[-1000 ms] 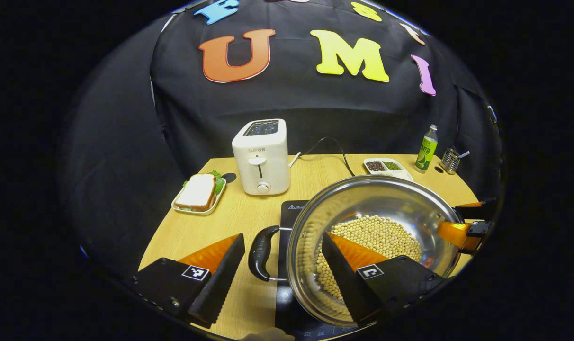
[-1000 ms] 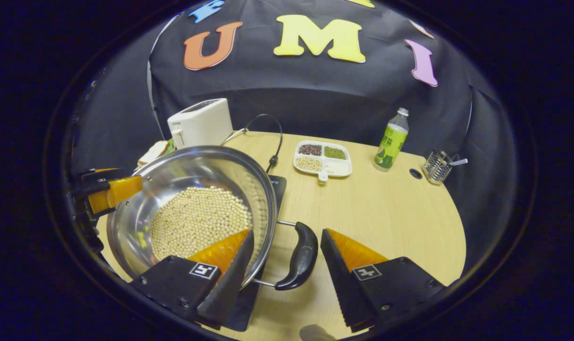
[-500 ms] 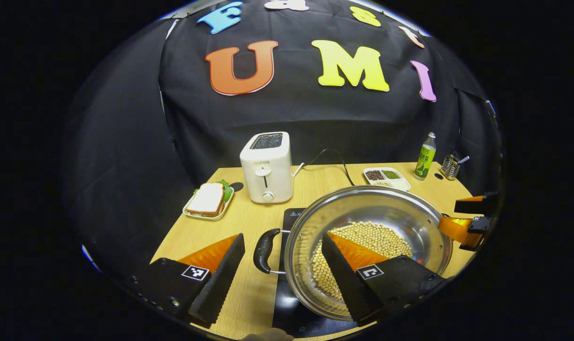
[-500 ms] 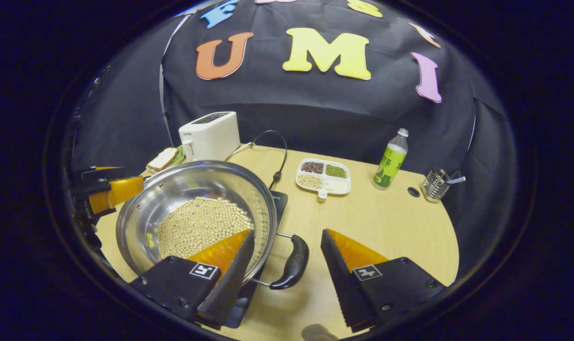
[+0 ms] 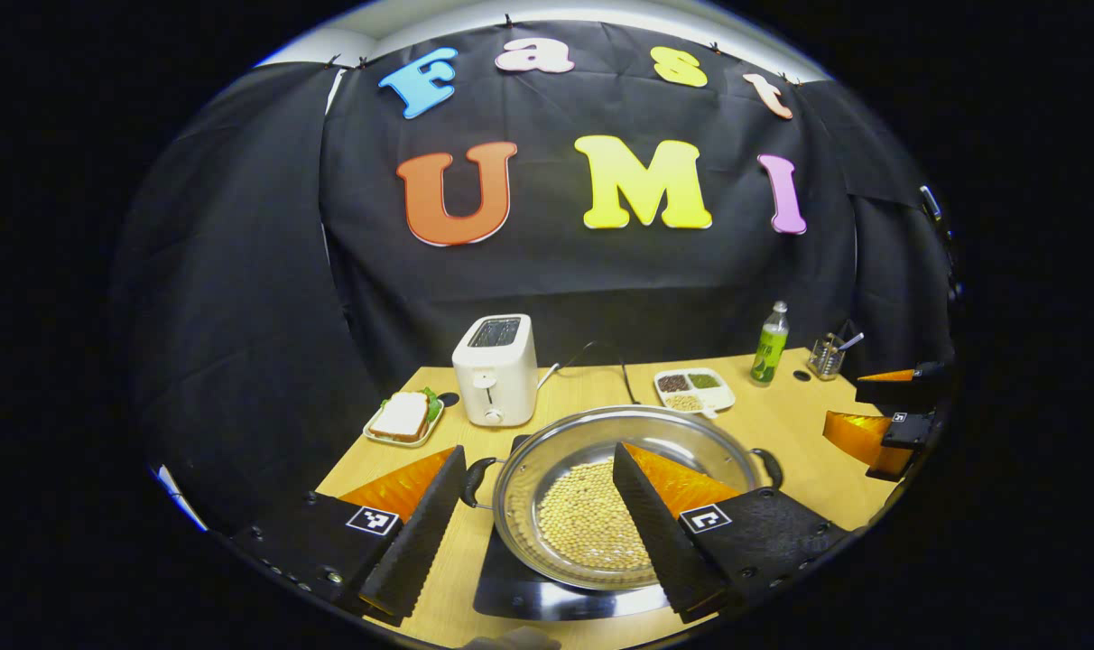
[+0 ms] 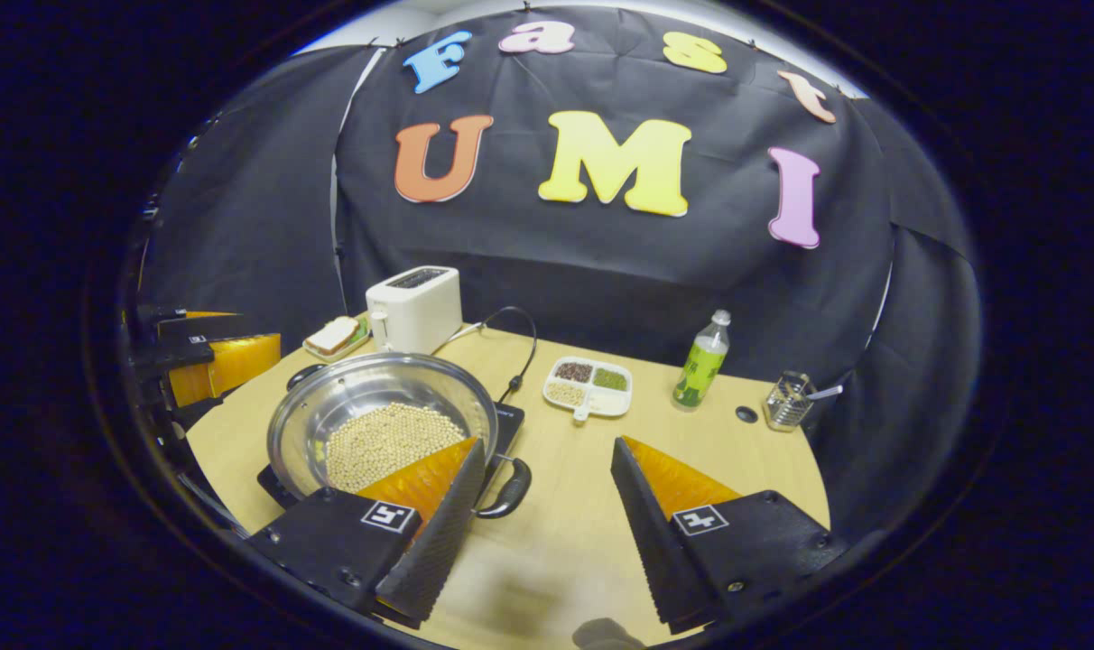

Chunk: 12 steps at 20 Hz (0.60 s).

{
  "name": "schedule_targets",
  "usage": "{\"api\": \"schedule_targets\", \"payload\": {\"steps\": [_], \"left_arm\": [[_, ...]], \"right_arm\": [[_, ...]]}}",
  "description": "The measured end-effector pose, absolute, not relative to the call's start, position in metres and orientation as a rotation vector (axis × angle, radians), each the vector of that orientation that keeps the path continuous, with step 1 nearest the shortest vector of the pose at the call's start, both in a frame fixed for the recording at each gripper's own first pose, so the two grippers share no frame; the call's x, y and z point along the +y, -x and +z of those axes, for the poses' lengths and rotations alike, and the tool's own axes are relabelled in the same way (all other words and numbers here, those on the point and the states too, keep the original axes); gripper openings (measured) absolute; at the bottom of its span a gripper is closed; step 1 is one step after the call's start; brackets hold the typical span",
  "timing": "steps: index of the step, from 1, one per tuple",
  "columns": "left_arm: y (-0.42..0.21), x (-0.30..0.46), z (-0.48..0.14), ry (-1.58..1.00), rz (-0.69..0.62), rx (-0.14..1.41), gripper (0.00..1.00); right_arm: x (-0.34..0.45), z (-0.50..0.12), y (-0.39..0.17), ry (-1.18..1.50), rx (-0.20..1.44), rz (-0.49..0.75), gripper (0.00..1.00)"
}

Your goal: First push the handle of the pot to place it horizontally, then grasp the pot with both hands and set it on the induction cooktop.

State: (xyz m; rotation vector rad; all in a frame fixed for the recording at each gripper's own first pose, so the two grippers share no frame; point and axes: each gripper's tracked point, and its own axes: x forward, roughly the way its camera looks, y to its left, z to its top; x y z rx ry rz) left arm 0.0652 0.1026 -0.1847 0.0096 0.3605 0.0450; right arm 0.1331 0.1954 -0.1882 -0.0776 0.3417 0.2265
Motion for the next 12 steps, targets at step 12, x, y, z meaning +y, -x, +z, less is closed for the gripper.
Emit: {"api": "schedule_targets", "payload": {"steps": [12], "left_arm": [[0.033, -0.062, -0.017, 0.004, 0.027, 0.081, 0.97]], "right_arm": [[0.005, -0.043, -0.013, -0.033, 0.089, 0.172, 1.0]]}}
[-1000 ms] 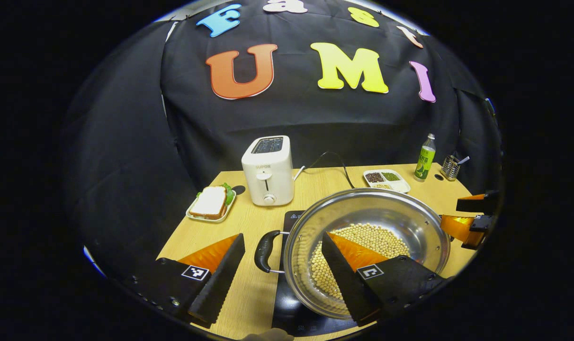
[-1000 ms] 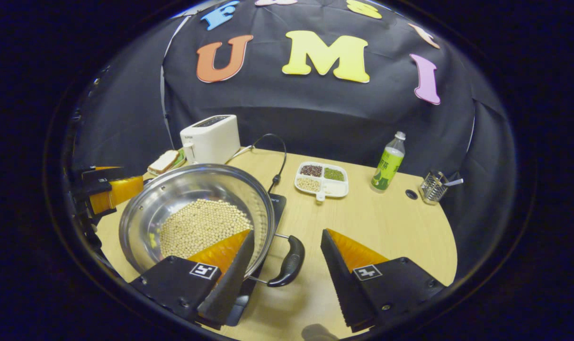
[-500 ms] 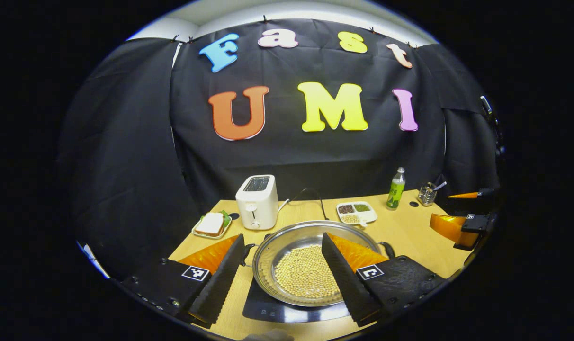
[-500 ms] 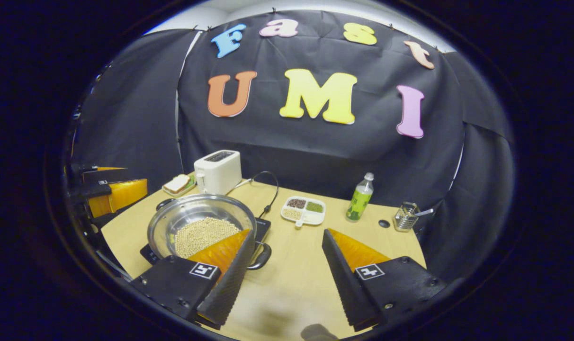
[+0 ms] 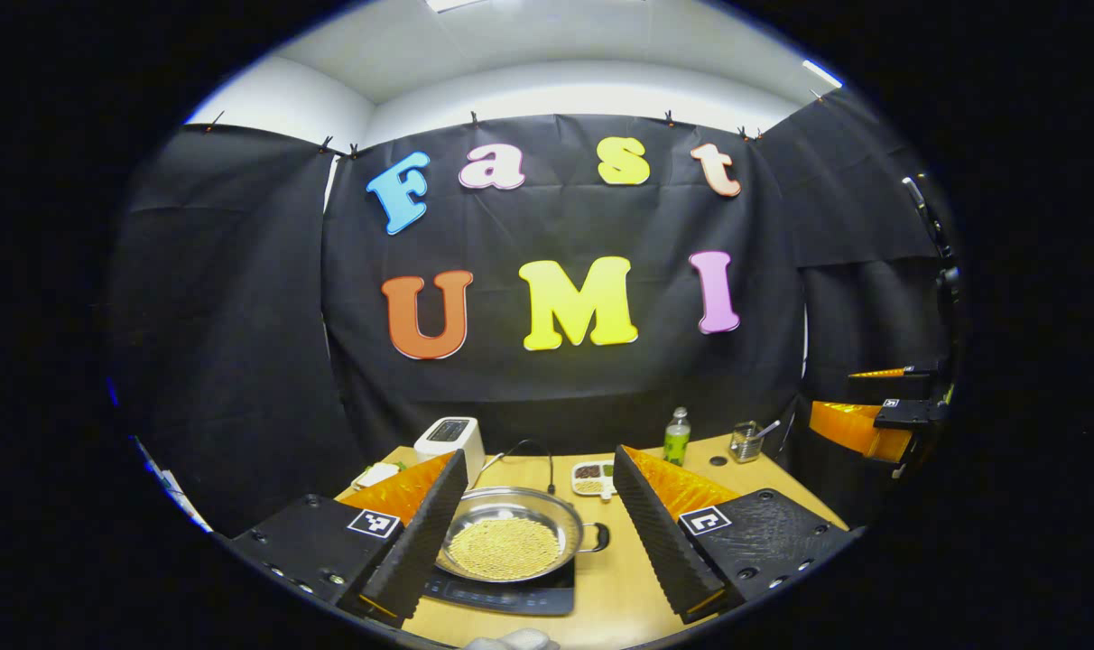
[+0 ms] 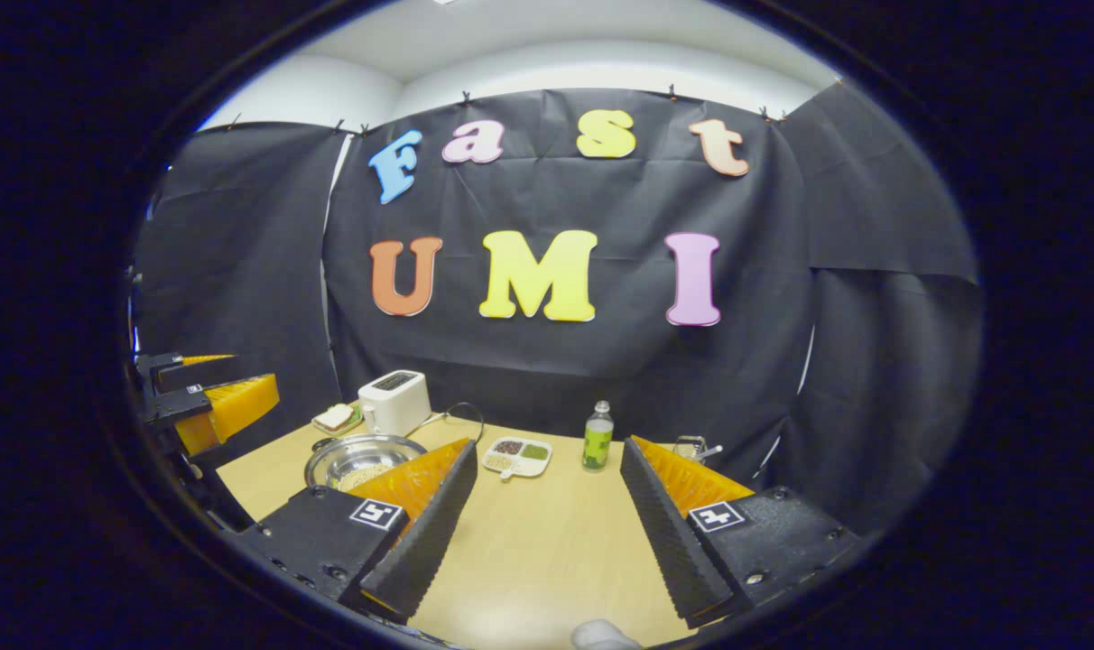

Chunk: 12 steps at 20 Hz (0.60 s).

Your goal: First push the handle of the pot to place it horizontally, then grasp the pot with both hands and set it on the induction cooktop.

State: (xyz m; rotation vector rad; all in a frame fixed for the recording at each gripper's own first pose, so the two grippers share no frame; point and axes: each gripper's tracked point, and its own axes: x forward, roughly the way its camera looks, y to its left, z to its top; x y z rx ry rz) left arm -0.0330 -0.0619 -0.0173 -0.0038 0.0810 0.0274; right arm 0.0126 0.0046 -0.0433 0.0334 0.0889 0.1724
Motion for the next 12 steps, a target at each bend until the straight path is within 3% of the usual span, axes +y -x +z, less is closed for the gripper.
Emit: {"api": "schedule_targets", "payload": {"steps": [12], "left_arm": [[0.094, -0.149, 0.055, 0.044, -0.011, -0.028, 0.96]], "right_arm": [[-0.111, 0.011, 0.062, -0.116, -0.055, 0.082, 1.0]]}}
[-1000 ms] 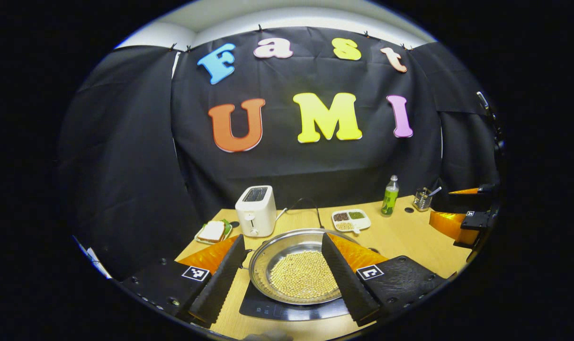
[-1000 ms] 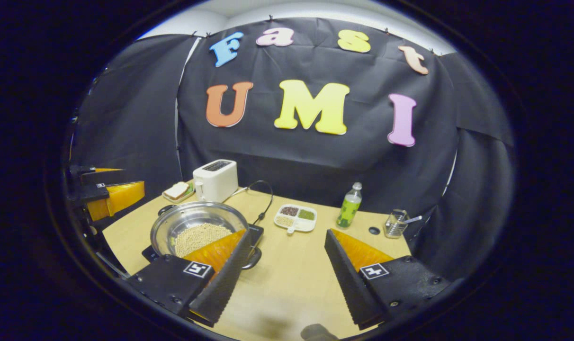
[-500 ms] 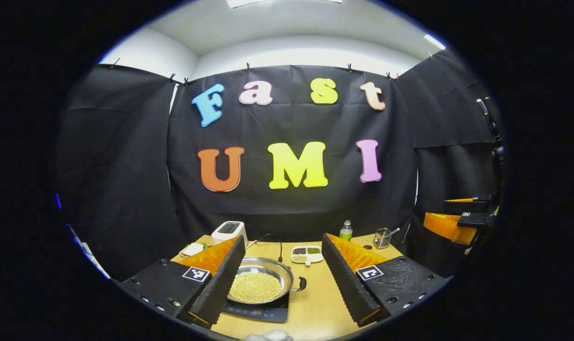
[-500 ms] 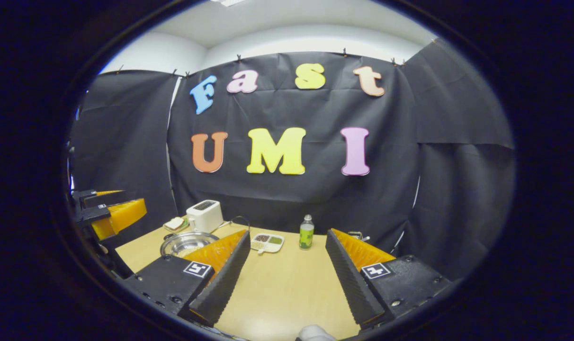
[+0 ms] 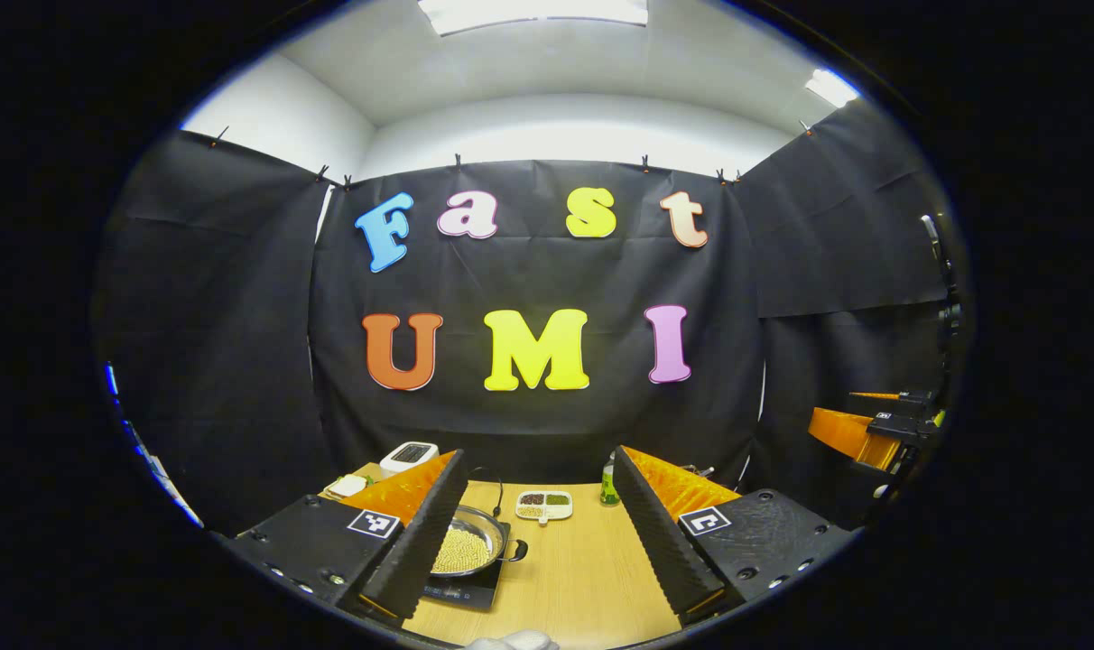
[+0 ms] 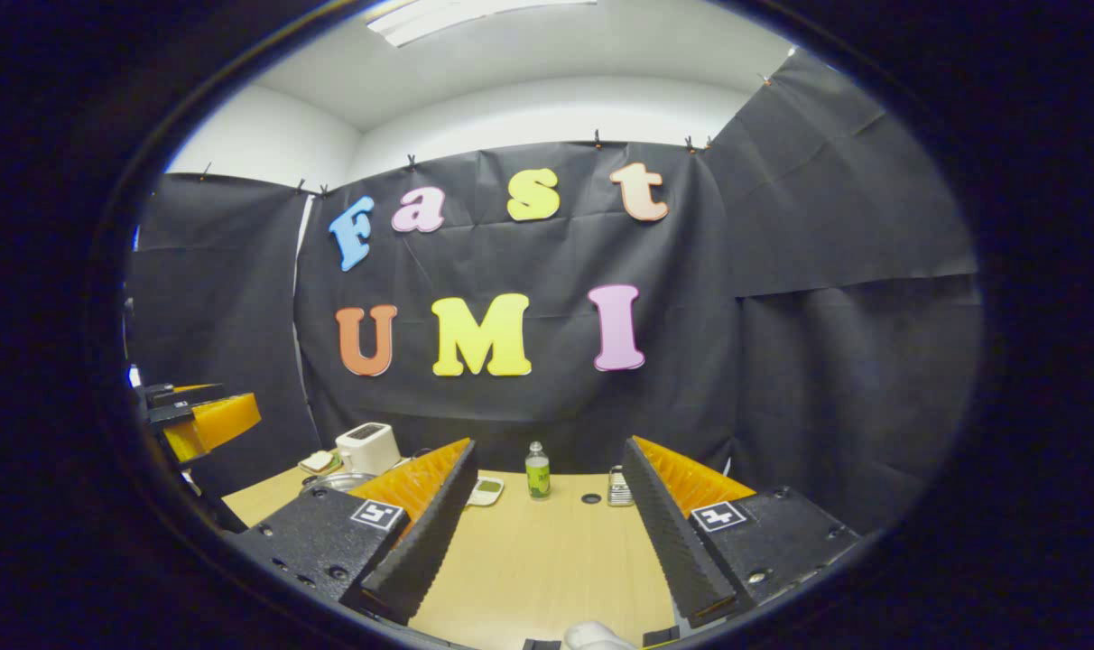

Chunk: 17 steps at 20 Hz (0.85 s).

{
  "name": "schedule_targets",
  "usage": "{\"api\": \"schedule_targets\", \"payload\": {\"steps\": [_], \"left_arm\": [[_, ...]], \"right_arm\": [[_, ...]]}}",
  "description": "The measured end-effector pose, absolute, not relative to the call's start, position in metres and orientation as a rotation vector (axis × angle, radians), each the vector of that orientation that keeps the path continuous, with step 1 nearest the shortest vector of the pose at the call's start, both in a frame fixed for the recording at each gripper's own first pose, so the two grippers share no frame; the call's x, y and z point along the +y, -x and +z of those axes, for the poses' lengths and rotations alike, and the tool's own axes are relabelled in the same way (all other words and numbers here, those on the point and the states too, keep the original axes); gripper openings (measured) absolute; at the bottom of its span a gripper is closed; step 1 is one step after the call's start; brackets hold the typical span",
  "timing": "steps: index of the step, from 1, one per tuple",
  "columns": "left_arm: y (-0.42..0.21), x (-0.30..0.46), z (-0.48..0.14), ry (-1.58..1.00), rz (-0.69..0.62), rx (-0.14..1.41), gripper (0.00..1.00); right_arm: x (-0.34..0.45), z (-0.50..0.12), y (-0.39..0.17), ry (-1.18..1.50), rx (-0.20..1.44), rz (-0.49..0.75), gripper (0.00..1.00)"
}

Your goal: First push the handle of the pot to place it horizontally, then grasp the pot with both hands and set it on the induction cooktop.

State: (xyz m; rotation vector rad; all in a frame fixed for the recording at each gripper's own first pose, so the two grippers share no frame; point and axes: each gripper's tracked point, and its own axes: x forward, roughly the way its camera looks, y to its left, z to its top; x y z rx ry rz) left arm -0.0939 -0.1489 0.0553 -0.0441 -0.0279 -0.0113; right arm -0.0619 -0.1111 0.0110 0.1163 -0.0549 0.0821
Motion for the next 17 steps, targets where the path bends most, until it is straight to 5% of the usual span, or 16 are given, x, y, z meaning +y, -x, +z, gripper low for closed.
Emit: {"api": "schedule_targets", "payload": {"steps": [16, 17], "left_arm": [[0.094, -0.176, 0.081, 0.05, -0.059, -0.066, 0.96], [0.094, -0.176, 0.081, 0.047, -0.06, -0.068, 0.89]], "right_arm": [[-0.145, 0.018, 0.087, -0.114, -0.07, 0.004, 1.0], [-0.144, 0.017, 0.089, -0.114, -0.067, 0.006, 1.0]]}}
